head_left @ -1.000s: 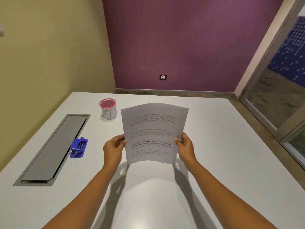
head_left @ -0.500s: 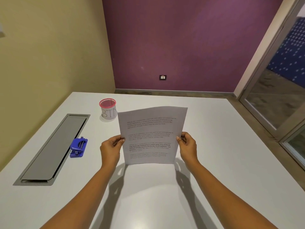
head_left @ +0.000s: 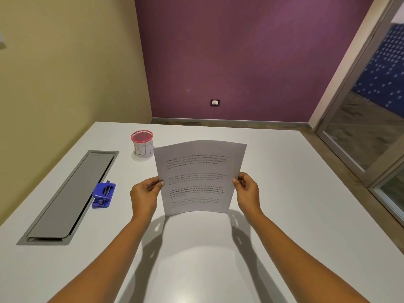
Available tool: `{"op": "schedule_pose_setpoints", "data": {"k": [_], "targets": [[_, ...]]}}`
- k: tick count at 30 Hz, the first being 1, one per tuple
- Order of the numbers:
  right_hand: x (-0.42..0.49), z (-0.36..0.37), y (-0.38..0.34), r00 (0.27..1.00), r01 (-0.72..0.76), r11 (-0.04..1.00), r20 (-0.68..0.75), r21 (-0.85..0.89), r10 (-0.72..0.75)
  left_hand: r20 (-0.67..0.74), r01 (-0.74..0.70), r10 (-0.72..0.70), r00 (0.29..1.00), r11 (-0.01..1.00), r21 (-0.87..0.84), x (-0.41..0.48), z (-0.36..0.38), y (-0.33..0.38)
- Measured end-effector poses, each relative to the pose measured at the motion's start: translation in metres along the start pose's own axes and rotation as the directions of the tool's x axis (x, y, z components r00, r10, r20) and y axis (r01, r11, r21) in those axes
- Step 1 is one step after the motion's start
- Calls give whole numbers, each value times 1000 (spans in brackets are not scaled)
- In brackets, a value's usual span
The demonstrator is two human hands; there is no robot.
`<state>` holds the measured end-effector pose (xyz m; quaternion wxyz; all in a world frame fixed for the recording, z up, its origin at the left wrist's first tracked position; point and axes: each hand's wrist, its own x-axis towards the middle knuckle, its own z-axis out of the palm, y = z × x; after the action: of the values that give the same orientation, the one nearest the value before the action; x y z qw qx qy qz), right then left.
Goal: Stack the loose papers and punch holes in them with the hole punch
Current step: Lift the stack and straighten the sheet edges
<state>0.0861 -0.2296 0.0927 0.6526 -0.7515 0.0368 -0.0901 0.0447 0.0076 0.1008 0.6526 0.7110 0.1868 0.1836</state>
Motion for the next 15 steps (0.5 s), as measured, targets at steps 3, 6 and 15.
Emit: {"op": "schedule_pose_setpoints", "data": {"k": [3, 6, 15], "targets": [[0, 0, -2, 1000, 8, 1000, -14, 11, -8, 4, -26, 26, 1000, 1000, -18, 0, -1, 3], [-1, -2, -1, 1000, 8, 999, 16, 51, -9, 23, -18, 18, 1000, 1000, -2, 0, -3, 3], [-3, 2, -3, 1000, 8, 1000, 4, -1, -8, 12, -9, 9, 1000, 1000, 10, -2, -2, 4]]}}
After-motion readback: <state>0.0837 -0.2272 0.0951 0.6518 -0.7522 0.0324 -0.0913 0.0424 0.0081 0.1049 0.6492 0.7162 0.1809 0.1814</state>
